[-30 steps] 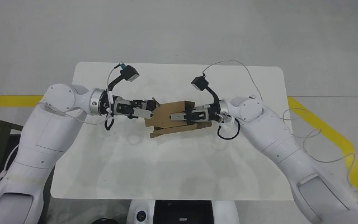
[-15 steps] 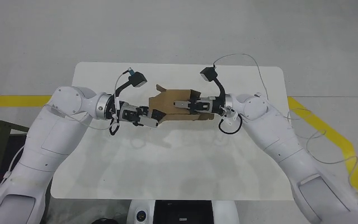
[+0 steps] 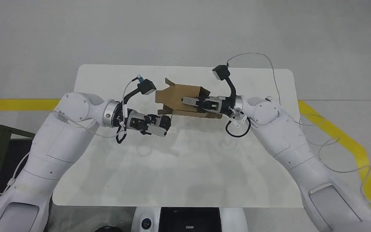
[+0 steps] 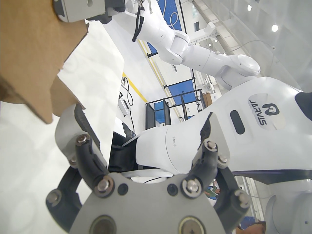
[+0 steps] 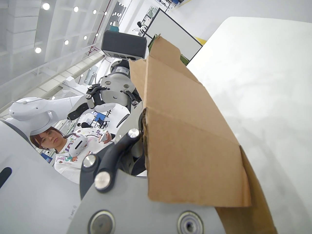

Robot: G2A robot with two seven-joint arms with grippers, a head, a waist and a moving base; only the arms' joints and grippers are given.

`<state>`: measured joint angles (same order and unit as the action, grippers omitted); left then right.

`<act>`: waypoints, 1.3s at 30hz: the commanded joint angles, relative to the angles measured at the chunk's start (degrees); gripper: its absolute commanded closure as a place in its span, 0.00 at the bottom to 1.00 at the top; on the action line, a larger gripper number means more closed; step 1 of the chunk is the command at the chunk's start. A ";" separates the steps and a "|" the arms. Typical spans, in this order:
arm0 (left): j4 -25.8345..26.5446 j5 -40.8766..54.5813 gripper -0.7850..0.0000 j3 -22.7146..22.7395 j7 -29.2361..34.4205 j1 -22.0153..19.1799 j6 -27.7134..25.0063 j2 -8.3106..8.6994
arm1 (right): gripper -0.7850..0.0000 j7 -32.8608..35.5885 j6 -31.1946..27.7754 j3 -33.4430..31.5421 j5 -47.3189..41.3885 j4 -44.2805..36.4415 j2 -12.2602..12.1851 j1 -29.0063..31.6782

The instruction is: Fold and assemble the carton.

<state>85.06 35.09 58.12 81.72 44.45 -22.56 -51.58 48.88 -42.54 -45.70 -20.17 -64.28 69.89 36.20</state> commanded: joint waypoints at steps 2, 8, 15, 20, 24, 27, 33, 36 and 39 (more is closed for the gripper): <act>-0.26 0.05 0.00 -0.16 0.01 -0.01 0.00 -0.11 | 1.00 -0.35 -0.01 -0.34 -0.16 -0.52 0.07 0.42; -0.58 -0.07 0.00 -0.23 0.03 -0.13 0.02 -0.30 | 1.00 -0.40 0.53 -0.55 -0.24 -2.47 0.35 1.36; -0.63 -0.28 0.00 0.04 0.01 -0.37 0.01 -0.43 | 1.00 -0.01 0.99 -0.47 -0.60 -3.60 0.73 2.25; -0.72 -0.47 0.00 0.43 0.03 -0.62 0.03 -0.46 | 1.00 0.26 1.27 -0.45 -0.62 -4.19 1.00 2.69; -0.67 -0.63 0.00 0.54 0.10 -0.73 0.10 -0.49 | 1.00 0.28 1.47 -0.55 -0.47 -4.36 1.20 2.90; -0.54 -0.59 0.00 0.56 0.14 -0.73 0.13 -0.53 | 1.00 0.37 1.44 -0.83 -0.47 -4.17 1.32 2.92; -0.39 -0.79 0.00 1.06 0.62 -0.90 0.61 -0.41 | 1.00 1.13 1.14 -3.07 -0.26 -2.87 0.88 3.18; -1.10 -1.81 0.00 2.03 0.60 -0.91 0.60 -0.11 | 1.00 3.19 1.53 -4.36 -1.32 -2.79 0.40 3.97; -1.98 -2.53 0.00 3.38 0.44 -0.65 0.44 0.28 | 1.00 5.21 1.96 -5.82 -2.62 -3.18 -0.17 5.20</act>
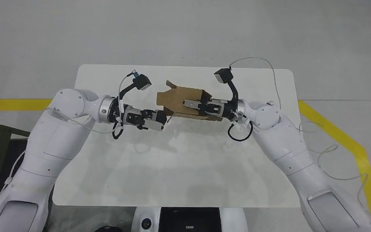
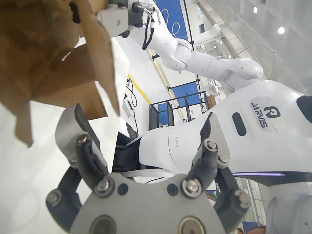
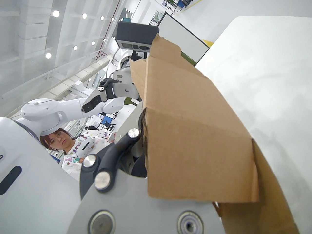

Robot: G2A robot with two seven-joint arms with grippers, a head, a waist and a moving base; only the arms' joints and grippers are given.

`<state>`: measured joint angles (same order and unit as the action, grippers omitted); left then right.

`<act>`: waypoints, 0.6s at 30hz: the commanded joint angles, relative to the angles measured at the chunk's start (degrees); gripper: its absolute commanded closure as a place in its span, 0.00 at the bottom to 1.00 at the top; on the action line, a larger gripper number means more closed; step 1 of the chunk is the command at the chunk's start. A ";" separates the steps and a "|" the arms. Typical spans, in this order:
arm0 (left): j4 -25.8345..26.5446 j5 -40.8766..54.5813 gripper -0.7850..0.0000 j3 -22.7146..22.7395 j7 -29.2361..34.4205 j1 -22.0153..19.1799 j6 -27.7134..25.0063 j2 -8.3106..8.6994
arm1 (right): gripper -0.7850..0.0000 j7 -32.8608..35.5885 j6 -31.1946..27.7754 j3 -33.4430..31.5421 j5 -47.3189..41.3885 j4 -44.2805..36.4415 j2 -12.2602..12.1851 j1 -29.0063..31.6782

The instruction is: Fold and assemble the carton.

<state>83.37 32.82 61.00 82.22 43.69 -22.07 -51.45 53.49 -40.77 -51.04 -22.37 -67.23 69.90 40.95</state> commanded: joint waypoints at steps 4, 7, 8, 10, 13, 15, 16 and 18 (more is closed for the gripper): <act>-1.20 -2.39 0.00 2.20 -0.11 0.40 -0.11 0.73 | 1.00 2.28 0.71 -2.49 -1.56 -1.08 -0.94 2.32; -1.86 -6.13 0.00 3.09 -0.07 0.65 -0.06 1.27 | 1.00 3.19 1.28 -3.93 -1.98 -2.40 -1.47 3.69; -2.13 -7.36 0.00 3.36 -0.24 0.86 -0.23 1.46 | 1.00 3.60 1.49 -4.52 -2.32 -3.01 -1.67 4.26; -2.35 -9.16 0.00 3.56 -0.41 1.09 -0.41 1.68 | 1.00 4.24 1.82 -5.11 -2.42 -3.77 -1.90 4.81; -3.02 -10.88 0.00 3.80 -0.84 1.58 -0.83 1.94 | 1.00 5.42 2.34 -5.81 -2.48 -5.48 -2.19 5.40; -3.45 -11.98 0.00 3.78 -1.27 1.78 -1.26 2.02 | 1.00 5.82 2.59 -6.00 -2.72 -6.87 -2.25 5.61; -3.54 -12.71 0.00 3.68 -1.38 1.75 -1.37 2.04 | 1.00 5.83 2.75 -5.95 -2.85 -7.39 -2.22 5.67; -3.67 -13.87 0.00 3.46 -1.84 1.65 -1.62 2.04 | 1.00 5.91 2.86 -5.62 -3.15 -8.24 -2.11 5.69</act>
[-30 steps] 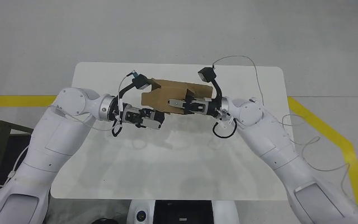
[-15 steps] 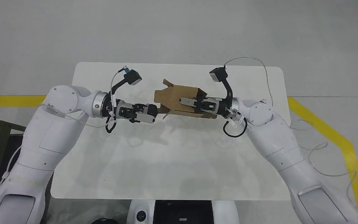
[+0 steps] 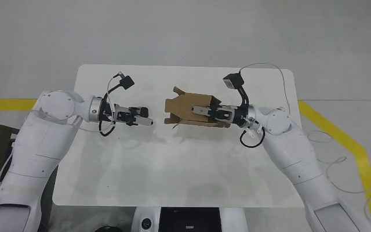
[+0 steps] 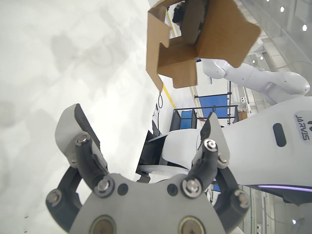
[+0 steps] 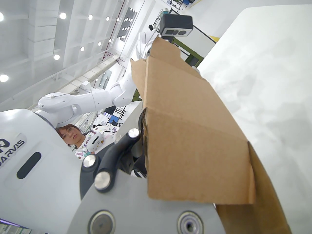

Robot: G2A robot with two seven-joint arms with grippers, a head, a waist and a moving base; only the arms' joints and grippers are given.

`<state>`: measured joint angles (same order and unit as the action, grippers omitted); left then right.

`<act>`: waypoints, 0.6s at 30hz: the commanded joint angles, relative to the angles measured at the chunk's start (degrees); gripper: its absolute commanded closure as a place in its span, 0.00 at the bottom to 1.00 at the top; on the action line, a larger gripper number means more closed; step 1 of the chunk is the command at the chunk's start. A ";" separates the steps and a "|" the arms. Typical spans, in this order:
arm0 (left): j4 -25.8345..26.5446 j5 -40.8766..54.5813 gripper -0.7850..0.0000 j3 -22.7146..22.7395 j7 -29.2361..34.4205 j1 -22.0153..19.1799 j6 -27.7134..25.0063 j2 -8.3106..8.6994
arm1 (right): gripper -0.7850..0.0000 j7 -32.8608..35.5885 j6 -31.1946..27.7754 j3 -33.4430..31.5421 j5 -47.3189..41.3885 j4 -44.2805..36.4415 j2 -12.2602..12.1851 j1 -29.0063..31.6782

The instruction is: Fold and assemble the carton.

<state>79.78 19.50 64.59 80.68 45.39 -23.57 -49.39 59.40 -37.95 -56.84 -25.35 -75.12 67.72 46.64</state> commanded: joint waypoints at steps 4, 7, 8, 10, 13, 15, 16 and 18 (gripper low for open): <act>-0.36 -3.29 0.00 -0.52 -1.63 -0.34 -0.33 -0.03 | 1.00 -0.28 -0.12 1.30 -1.11 -1.26 0.48 -0.05; -0.79 -4.24 0.00 -0.47 -3.63 -0.23 -0.40 -0.06 | 1.00 -0.52 -0.30 2.13 -1.41 -1.53 0.82 -0.32; -0.90 -4.48 0.00 -0.39 -4.56 -0.08 -0.46 -0.07 | 1.00 -0.46 -0.41 2.52 -1.46 -1.59 0.98 -0.54; -0.89 -4.46 0.00 -0.33 -5.30 0.13 -0.50 -0.08 | 1.00 -0.60 -0.50 2.92 -1.65 -1.53 1.17 -0.81; -0.71 -4.34 0.00 -0.33 -5.81 0.28 -0.46 -0.09 | 1.00 -0.84 -0.81 3.62 -1.95 -1.45 1.53 -1.31; -0.29 -3.95 0.00 -0.59 -5.94 0.39 -0.47 -0.16 | 1.00 -0.96 -1.00 4.09 -2.11 -1.27 1.79 -1.63; -0.16 -3.77 0.00 -0.68 -5.93 0.42 -0.54 -0.19 | 1.00 -1.00 -1.08 4.22 -2.20 -1.24 1.86 -1.70; 0.14 -3.35 0.00 -0.93 -5.96 0.48 -0.69 -0.26 | 1.00 -1.16 -1.35 4.65 -2.35 -1.03 2.10 -1.92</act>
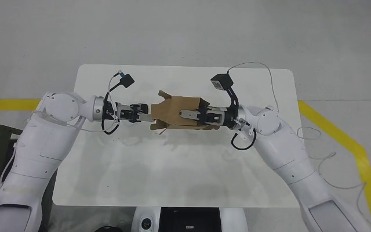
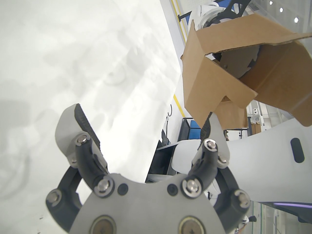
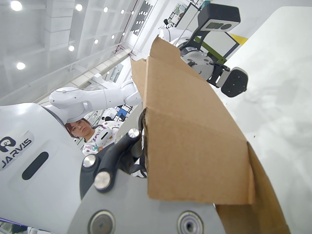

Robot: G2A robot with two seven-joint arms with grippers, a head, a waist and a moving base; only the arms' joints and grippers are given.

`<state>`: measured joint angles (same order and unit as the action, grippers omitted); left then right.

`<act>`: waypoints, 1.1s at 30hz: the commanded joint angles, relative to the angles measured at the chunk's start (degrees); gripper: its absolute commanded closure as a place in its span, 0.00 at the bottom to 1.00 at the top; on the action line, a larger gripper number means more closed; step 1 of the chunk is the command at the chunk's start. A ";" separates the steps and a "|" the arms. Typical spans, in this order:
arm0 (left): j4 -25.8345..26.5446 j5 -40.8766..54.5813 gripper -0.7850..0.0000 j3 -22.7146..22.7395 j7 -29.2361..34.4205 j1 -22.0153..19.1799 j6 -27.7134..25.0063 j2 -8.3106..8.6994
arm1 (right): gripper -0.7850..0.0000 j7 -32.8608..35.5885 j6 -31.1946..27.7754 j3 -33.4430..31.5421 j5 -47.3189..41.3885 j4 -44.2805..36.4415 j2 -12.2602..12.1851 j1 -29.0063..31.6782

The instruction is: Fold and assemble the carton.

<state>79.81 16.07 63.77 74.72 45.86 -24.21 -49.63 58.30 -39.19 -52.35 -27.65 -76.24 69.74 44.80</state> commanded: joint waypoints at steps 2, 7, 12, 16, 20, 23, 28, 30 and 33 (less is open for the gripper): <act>0.29 0.22 0.00 -0.29 -0.02 0.06 -0.19 -0.07 | 1.00 -0.21 -0.36 0.56 -0.21 0.23 0.30 -0.17; 0.55 0.43 0.00 -0.44 -0.62 0.22 -0.69 -0.15 | 1.00 0.09 -0.59 1.51 -0.62 0.25 0.77 -0.43; 0.48 0.77 0.00 -0.55 -0.91 0.14 -0.80 -0.23 | 1.00 0.49 -0.93 2.35 -1.10 0.27 1.23 -0.70; 0.20 1.27 0.00 -0.55 -1.09 0.05 -0.97 -0.29 | 1.00 1.11 -1.07 3.02 -1.67 0.21 1.58 -0.87; 0.05 1.55 0.00 -0.60 -1.09 -0.01 -1.04 -0.33 | 1.00 1.55 -1.32 3.50 -2.05 0.36 1.90 -1.05; -0.06 1.68 0.00 -0.64 -0.99 -0.11 -1.00 -0.36 | 1.00 1.69 -1.46 3.67 -2.21 0.55 2.08 -1.19; -0.41 1.96 0.00 -0.58 -1.13 -0.23 -1.05 -0.40 | 1.00 2.19 -1.52 4.01 -2.47 0.69 2.42 -1.43; -0.58 2.14 0.00 -0.49 -1.19 -0.24 -1.04 -0.41 | 1.00 2.30 -1.51 4.06 -2.55 0.76 2.51 -1.49; -0.85 2.37 0.00 -0.31 -1.20 -0.27 -1.17 -0.40 | 1.00 2.49 -1.57 4.11 -2.66 0.85 2.67 -1.55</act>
<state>79.05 18.39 63.39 73.53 45.60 -25.34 -50.04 60.75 -40.74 -48.25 -30.30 -75.41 72.37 43.26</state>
